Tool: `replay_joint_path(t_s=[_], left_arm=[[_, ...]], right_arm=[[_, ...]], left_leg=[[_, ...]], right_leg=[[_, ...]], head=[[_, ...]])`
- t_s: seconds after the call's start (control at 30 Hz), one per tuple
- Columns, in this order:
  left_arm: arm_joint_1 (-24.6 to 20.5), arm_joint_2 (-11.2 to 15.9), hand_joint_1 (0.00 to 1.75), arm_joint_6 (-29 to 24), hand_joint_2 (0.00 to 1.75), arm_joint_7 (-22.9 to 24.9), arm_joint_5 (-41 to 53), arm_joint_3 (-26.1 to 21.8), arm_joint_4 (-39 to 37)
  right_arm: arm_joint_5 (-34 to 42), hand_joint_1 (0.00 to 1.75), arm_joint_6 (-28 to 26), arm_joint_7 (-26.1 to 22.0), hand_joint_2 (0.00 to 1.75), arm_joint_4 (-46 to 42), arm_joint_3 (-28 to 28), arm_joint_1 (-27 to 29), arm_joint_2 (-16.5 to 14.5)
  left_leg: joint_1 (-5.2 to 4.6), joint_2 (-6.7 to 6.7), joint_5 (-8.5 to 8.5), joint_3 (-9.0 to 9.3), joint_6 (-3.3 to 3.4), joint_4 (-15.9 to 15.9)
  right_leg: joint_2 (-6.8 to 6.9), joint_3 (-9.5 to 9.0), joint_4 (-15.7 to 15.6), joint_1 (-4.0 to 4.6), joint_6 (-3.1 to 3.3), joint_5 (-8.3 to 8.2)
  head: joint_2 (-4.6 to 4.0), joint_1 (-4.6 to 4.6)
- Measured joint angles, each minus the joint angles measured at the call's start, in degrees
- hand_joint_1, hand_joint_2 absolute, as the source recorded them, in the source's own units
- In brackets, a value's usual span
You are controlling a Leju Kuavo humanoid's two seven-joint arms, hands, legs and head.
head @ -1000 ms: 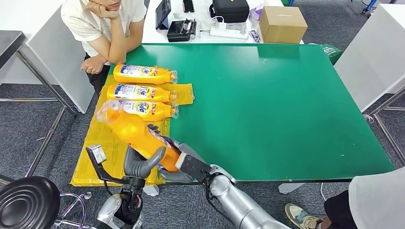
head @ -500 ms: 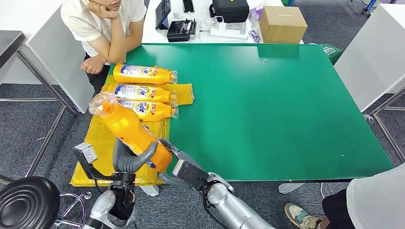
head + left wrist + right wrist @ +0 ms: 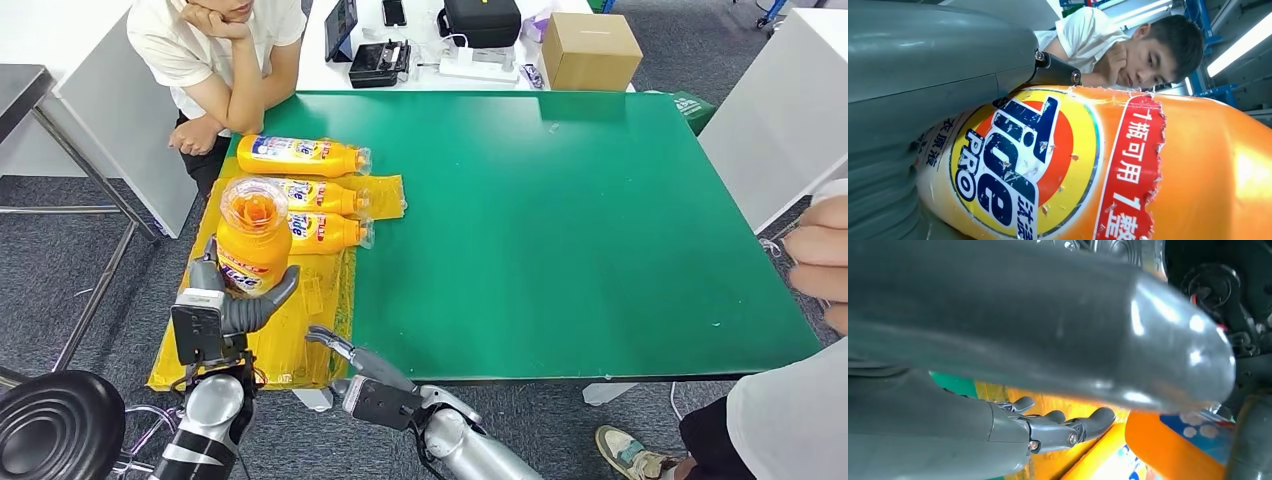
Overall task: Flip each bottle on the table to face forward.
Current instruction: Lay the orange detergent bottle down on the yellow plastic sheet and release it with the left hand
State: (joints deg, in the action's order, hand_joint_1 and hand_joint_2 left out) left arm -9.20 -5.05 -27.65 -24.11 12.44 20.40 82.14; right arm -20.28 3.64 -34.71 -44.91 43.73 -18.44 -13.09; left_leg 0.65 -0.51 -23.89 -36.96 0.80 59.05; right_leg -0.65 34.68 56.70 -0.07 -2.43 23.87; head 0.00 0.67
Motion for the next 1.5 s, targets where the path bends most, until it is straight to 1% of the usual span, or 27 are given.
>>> replay_joint_path(t_s=[0.07,0.13,0.2,0.27,0.37,0.43,0.5,0.63,0.7,0.77,0.9,0.93,0.97,1.03,1.07,1.1,1.23,1.37,1.5], left_arm=[[-0.16,0.0,1.75,-0.23,1.75,0.12,0.47,-0.25,-0.33],[-0.6,0.01,1.75,-2.1,1.75,1.85,4.96,-0.39,-1.05],[-2.04,0.03,1.75,-5.2,1.75,5.2,14.74,-0.44,-3.22],[-4.47,0.04,1.75,-6.97,1.75,8.8,25.23,-0.62,-7.3],[-9.18,0.04,1.75,-6.43,1.75,13.99,36.53,-0.88,-15.92],[-12.28,0.04,1.75,-3.92,1.75,15.86,40.63,-0.98,-22.03],[-15.01,0.04,1.75,0.22,1.75,16.49,42.52,-1.01,-27.77],[-19.73,-0.08,1.75,9.72,1.75,17.15,43.67,-0.68,-37.39],[-21.92,-0.16,1.75,13.36,1.75,17.26,43.94,-0.38,-40.9],[-23.9,-0.25,1.75,15.59,1.75,17.66,44.5,-0.04,-43.81],[-26.68,-0.28,1.75,17.84,1.75,19.06,45.29,0.75,-48.1],[-27.29,-0.28,1.59,18.59,1.75,19.25,45.4,0.87,-49.04],[-27.86,-0.28,1.21,19.43,1.75,19.36,45.57,0.99,-49.89],[-28.88,-0.28,0.34,21.32,1.75,19.37,46.03,1.23,-51.41],[-29.32,-0.26,0.06,22.34,1.75,19.22,46.18,1.35,-52.02],[-29.66,-0.19,0.0,23.45,1.75,18.94,46.42,1.55,-52.57],[-30.04,0.28,0.0,26.42,1.75,17.56,48.53,3.42,-53.71],[-29.96,0.83,0.0,26.31,1.75,16.32,49.0,5.47,-52.82],[-29.83,1.05,0.0,26.25,1.75,16.2,48.79,6.09,-52.05]], right_arm=[[-0.07,0.0,-0.01,0.0,0.0,-0.19,0.14,0.1,0.0],[-0.25,0.0,0.01,-0.06,0.0,-0.33,0.4,0.1,-0.02],[-0.46,0.0,0.05,-0.19,0.0,-0.38,0.74,-0.02,-0.16],[-0.61,0.0,0.2,-0.27,0.0,-0.45,1.05,-0.27,-0.5],[-0.54,0.0,0.67,-0.27,0.0,-0.64,1.37,-0.73,-1.09],[-0.33,0.0,1.05,-0.29,0.0,-0.68,1.44,-1.0,-1.32],[-0.13,0.0,1.38,-0.39,0.0,-0.68,1.45,-1.24,-1.43],[0.08,0.0,2.09,-0.72,0.0,-0.89,1.44,-1.5,-1.44],[0.05,0.0,2.79,-0.72,0.0,-1.19,1.44,-1.51,-1.44],[-0.09,0.0,3.2,-0.7,0.0,-1.33,1.45,-1.47,-1.45],[-0.44,0.0,3.35,-1.04,0.0,-2.0,1.44,-1.09,-1.46],[-0.46,0.0,3.48,-1.14,0.0,-2.44,1.44,-0.93,-1.46],[-0.46,0.0,3.67,-1.19,0.0,-2.92,1.44,-0.77,-1.45],[-0.48,0.0,4.05,-1.22,0.0,-3.82,1.45,-0.47,-1.44],[-0.48,0.0,4.15,-1.22,0.0,-4.16,1.45,-0.35,-1.43],[-0.48,0.0,4.2,-1.22,0.0,-4.41,1.45,-0.27,-1.43],[-0.39,0.0,4.19,-1.22,0.0,-4.68,1.45,-0.09,-1.37],[-0.37,0.0,3.78,-1.25,0.0,-4.68,1.44,0.48,-1.08],[-0.37,0.0,3.68,-1.31,0.0,-4.68,1.43,0.72,-0.92]], left_leg=[[0.0,-0.02,0.0,0.0,0.0,0.0],[0.0,-0.03,0.0,0.0,0.0,0.0],[0.01,-0.06,0.01,0.0,-0.01,0.0],[0.01,-0.06,0.02,0.0,-0.02,0.0],[0.02,-0.04,0.07,0.02,-0.07,0.0],[0.02,-0.05,0.1,0.02,-0.07,0.0],[0.02,-0.04,0.12,0.02,-0.05,0.0],[0.01,-0.04,0.12,0.01,-0.04,0.01],[0.0,-0.08,0.12,0.02,-0.05,0.01],[0.0,-0.11,0.11,0.05,-0.05,0.0],[0.01,-0.09,0.11,0.14,-0.07,-0.01],[0.01,-0.09,0.12,0.18,-0.07,-0.01],[0.01,-0.09,0.13,0.24,-0.08,-0.01],[0.01,-0.09,0.14,0.36,-0.09,-0.02],[0.01,-0.09,0.14,0.42,-0.09,-0.02],[0.01,-0.08,0.14,0.47,-0.09,-0.02],[0.02,-0.04,0.18,0.49,-0.13,-0.02],[0.01,-0.06,0.19,0.45,-0.14,-0.02],[0.01,-0.07,0.19,0.41,-0.14,-0.02]], right_leg=[[0.0,0.0,0.0,0.0,0.0,0.0],[0.01,0.0,0.0,0.0,0.0,0.0],[0.01,0.0,0.0,0.01,0.0,0.0],[0.01,-0.01,0.01,0.01,0.0,0.0],[0.01,-0.01,0.03,0.01,0.0,-0.02],[0.01,-0.01,0.04,0.01,0.0,-0.03],[0.01,-0.02,0.05,0.01,-0.01,-0.03],[0.01,-0.02,0.06,0.0,-0.02,-0.04],[0.02,-0.05,0.06,0.0,-0.02,-0.03],[0.02,-0.09,0.05,0.0,-0.02,-0.02],[0.02,-0.14,0.07,0.01,0.0,-0.03],[0.02,-0.17,0.08,0.01,0.0,-0.03],[0.02,-0.21,0.1,0.01,0.01,-0.03],[0.02,-0.34,0.11,0.01,0.01,-0.03],[0.02,-0.4,0.12,0.01,0.01,-0.03],[0.02,-0.44,0.12,0.01,0.02,-0.04],[0.02,-0.43,0.13,0.02,0.17,-0.13],[0.02,-0.42,0.14,0.01,0.16,-0.13],[0.02,-0.4,0.14,0.01,0.16,-0.13]], head=[[0.0,-0.01],[0.0,-0.02],[0.0,-0.01],[0.0,-0.01],[0.0,-0.02],[0.0,-0.02],[0.0,-0.02],[0.0,-0.01],[0.0,-0.01],[0.0,-0.02],[0.0,-0.01],[0.0,-0.02],[0.0,-0.02],[0.0,-0.02],[0.0,-0.02],[0.0,-0.02],[0.0,-0.01],[0.0,-0.01],[0.0,-0.01]])
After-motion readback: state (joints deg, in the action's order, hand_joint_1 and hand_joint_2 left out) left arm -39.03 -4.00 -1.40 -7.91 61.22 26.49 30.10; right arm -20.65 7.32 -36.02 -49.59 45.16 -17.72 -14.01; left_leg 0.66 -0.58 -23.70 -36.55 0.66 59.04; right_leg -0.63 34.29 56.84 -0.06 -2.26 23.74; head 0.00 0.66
